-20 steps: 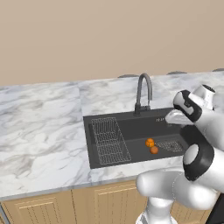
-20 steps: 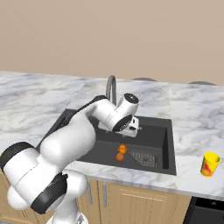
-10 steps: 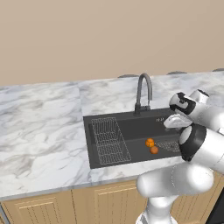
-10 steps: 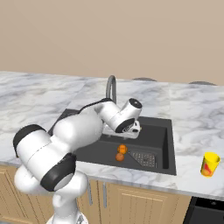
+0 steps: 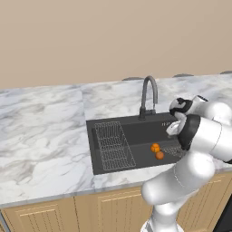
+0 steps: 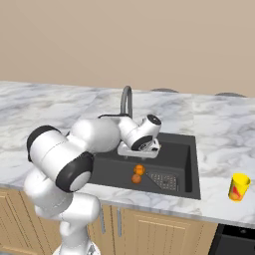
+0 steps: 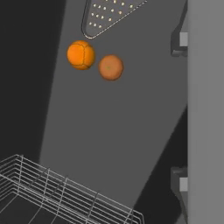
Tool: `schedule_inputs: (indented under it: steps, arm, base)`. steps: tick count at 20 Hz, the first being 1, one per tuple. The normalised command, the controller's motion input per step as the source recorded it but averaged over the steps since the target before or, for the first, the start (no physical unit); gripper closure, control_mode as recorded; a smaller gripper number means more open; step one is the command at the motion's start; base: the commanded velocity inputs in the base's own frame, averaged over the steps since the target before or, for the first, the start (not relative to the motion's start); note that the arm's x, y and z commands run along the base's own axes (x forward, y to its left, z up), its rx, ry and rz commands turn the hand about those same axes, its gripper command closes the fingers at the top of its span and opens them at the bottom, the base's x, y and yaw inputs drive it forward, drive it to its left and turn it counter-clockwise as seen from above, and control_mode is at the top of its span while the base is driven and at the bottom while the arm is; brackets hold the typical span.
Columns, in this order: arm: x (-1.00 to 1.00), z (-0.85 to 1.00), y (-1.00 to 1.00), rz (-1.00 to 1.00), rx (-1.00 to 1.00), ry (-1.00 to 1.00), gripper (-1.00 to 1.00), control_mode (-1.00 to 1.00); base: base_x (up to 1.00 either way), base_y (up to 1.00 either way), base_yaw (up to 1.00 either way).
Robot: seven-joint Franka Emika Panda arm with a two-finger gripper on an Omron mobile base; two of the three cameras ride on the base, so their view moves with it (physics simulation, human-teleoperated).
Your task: Remove the tangerine and orange from the sink. Then move the bowl and cup from the counter to the sink for washing.
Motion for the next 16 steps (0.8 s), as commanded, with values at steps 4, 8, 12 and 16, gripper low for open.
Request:
schedule_inputs:
  steps: [4, 8, 12, 16]
  arm:
    - [0.21, -0.32, 0.0, 0.01, 0.0, 0.0, -1.0, -1.0]
    - [0.26, -0.28, 0.02, 0.0, 0.0, 0.0, -1.0, -1.0]
    - [0.31, -0.25, 0.01, 0.0, 0.0, 0.0, -1.0, -1.0]
    - [0.32, -0.24, 0.0, 0.0, 0.0, 0.0, -1.0, -1.0]
  base:
    - [0.0, 0.0, 0.0]
    - [0.0, 0.0, 0.0]
    - [0.0, 0.0, 0.0]
    - [0.0, 0.0, 0.0]
